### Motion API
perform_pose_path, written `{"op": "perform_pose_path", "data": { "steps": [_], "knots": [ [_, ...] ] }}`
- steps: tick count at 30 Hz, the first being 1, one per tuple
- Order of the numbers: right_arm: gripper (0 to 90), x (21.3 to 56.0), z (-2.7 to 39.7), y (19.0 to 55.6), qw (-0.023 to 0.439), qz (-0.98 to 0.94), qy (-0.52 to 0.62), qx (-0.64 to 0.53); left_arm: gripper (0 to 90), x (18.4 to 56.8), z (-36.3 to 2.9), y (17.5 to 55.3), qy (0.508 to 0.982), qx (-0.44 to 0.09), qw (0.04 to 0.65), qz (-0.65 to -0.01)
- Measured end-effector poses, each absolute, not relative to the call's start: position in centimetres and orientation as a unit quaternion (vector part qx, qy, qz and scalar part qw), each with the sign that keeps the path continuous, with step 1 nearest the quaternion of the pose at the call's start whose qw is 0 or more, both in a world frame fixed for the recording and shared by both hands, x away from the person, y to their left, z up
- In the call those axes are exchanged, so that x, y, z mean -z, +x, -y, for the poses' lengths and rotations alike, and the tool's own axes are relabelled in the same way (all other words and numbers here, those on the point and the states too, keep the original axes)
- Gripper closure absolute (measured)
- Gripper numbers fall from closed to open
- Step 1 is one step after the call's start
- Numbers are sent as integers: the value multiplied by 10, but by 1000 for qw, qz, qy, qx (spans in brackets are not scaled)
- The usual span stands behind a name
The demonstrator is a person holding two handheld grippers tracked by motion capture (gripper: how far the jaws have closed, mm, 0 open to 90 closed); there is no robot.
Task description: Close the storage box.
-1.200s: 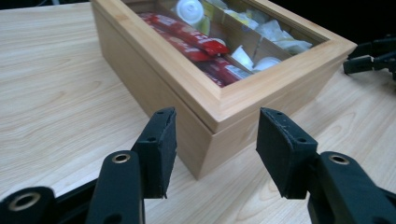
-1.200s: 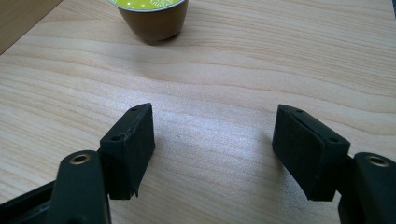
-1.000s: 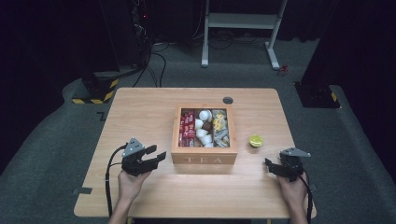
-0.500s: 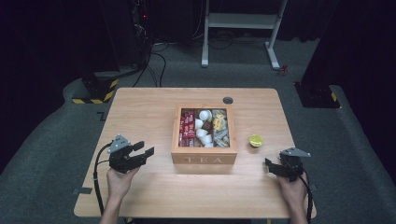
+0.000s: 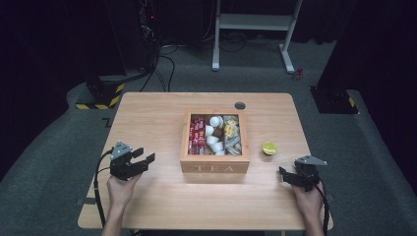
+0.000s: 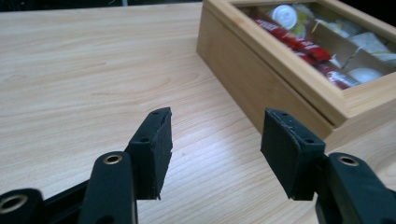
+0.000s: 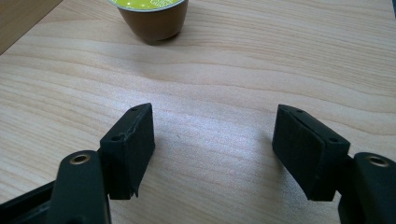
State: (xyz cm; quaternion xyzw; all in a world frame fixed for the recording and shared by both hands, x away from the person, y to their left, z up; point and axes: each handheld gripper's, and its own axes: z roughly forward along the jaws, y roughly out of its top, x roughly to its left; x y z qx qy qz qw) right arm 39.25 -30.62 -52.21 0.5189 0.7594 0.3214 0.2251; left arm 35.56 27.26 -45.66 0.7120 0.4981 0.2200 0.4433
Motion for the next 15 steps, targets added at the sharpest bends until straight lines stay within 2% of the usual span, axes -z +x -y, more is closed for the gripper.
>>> {"op": "perform_pose_path", "data": {
  "steps": [6, 15],
  "knots": [
    [298, 522, 306, 393, 225, -759, 519, -321, 427, 466, -277, 360, 708, -228, 430, -512],
    [298, 522, 306, 392, 225, -759, 519, -321, 397, 476, -269, 365, 731, -248, 381, -509]
  ]
}}
